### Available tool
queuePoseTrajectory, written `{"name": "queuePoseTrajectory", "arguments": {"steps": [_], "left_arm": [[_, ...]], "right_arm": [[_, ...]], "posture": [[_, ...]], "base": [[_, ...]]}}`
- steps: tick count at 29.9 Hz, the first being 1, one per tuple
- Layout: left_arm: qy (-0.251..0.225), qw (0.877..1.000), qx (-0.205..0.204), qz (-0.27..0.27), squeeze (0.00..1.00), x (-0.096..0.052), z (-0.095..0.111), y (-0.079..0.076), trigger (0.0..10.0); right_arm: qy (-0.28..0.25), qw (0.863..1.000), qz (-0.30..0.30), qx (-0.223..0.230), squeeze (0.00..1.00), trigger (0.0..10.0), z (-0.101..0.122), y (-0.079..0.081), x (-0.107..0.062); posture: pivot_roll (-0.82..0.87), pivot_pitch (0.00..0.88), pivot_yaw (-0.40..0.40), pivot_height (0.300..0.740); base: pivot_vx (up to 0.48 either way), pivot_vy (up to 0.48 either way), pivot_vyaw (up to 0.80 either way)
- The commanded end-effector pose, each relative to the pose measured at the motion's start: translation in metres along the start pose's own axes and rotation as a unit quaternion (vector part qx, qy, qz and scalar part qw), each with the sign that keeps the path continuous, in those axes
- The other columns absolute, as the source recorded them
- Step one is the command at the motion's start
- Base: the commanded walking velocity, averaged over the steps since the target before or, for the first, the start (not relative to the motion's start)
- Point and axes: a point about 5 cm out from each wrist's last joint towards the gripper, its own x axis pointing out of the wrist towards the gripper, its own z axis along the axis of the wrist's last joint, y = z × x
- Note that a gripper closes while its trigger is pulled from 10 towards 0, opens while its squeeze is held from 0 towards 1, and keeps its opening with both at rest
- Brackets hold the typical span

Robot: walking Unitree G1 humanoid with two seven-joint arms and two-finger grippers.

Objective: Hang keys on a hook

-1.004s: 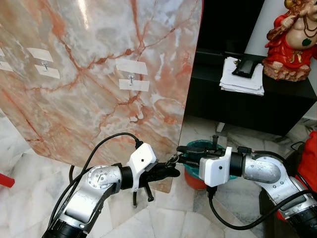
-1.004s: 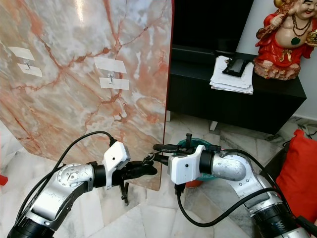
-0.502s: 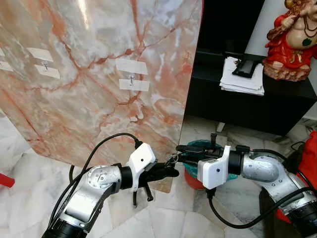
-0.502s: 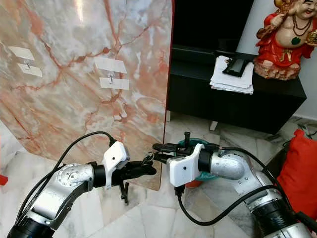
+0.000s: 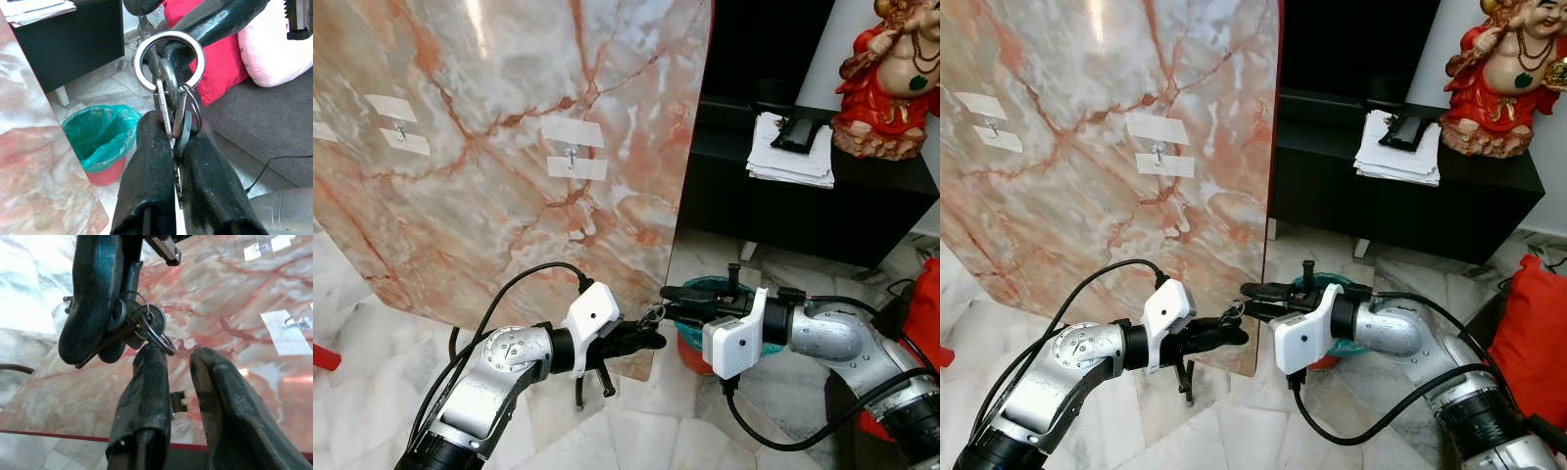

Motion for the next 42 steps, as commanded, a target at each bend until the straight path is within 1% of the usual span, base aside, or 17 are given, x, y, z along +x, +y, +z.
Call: {"name": "queuePoseTrajectory", "arguments": {"steps": [1, 9, 14, 16, 19, 21, 26, 31, 33, 37, 40, 42], "left_arm": [[0.006, 1.000, 0.006, -0.015, 0.00, 0.003, 0.001, -0.003, 10.0], [0.005, 1.000, 0.006, -0.015, 0.00, 0.003, 0.001, -0.004, 10.0], [0.006, 1.000, 0.005, -0.015, 0.00, 0.003, 0.001, -0.004, 10.0], [0.006, 1.000, 0.006, -0.015, 0.00, 0.003, 0.000, -0.004, 10.0], [0.006, 1.000, 0.006, -0.015, 0.00, 0.003, 0.001, -0.004, 10.0], [0.005, 1.000, 0.006, -0.015, 0.00, 0.003, 0.001, -0.004, 10.0], [0.005, 1.000, 0.006, -0.015, 0.00, 0.003, 0.001, -0.004, 10.0], [0.005, 1.000, 0.005, -0.014, 0.00, 0.004, 0.001, -0.004, 10.0], [0.005, 1.000, 0.006, -0.014, 0.00, 0.004, 0.001, -0.004, 10.0], [0.005, 1.000, 0.006, -0.014, 0.00, 0.004, 0.001, -0.004, 10.0], [0.004, 1.000, 0.005, -0.014, 0.00, 0.004, 0.001, -0.004, 10.0], [0.004, 1.000, 0.006, -0.014, 0.00, 0.004, 0.001, -0.004, 10.0]], "right_arm": [[0.017, 1.000, 0.000, -0.021, 0.00, 10.0, -0.005, -0.003, -0.002], [0.027, 0.999, 0.003, -0.042, 0.00, 10.0, -0.009, 0.000, -0.003], [0.025, 0.998, -0.009, -0.050, 0.00, 10.0, -0.009, -0.003, -0.002], [0.024, 0.997, -0.020, -0.067, 0.00, 10.0, -0.008, -0.006, -0.002], [0.025, 0.997, -0.024, -0.073, 0.00, 10.0, -0.009, -0.007, -0.002], [0.025, 0.995, -0.022, -0.096, 0.00, 10.0, -0.008, -0.007, -0.001], [0.026, 0.993, -0.029, -0.113, 0.00, 10.0, -0.009, -0.007, -0.001], [0.024, 0.993, -0.032, -0.112, 0.00, 10.0, -0.010, -0.005, 0.001], [0.021, 0.992, -0.031, -0.121, 0.00, 10.0, -0.009, -0.004, 0.002], [0.014, 0.992, -0.029, -0.125, 0.00, 10.0, -0.007, -0.001, 0.005], [0.011, 0.992, -0.016, -0.124, 0.00, 10.0, -0.006, 0.004, 0.006], [0.009, 0.994, -0.004, -0.106, 0.00, 10.0, -0.006, 0.009, 0.007]], "posture": [[0.01, 0.074, 0.007, 0.740], [0.01, 0.074, 0.006, 0.740], [0.01, 0.075, 0.005, 0.740], [0.01, 0.075, 0.006, 0.740], [0.01, 0.075, 0.006, 0.740], [0.01, 0.075, 0.005, 0.740], [0.01, 0.075, 0.005, 0.740], [0.01, 0.075, 0.005, 0.740], [0.01, 0.075, 0.005, 0.740], [0.01, 0.075, 0.003, 0.740], [0.01, 0.076, 0.002, 0.740], [0.01, 0.076, 0.002, 0.740]], "base": [[0.000, 0.000, 0.00], [0.000, 0.000, 0.00], [0.000, 0.000, 0.00], [0.000, 0.000, 0.00], [0.000, 0.000, 0.00], [0.000, 0.000, 0.00], [0.000, 0.000, 0.00], [0.000, 0.000, 0.00], [0.000, 0.000, 0.00], [0.000, 0.000, 0.00], [0.000, 0.000, 0.00], [0.000, 0.000, 0.00]]}}
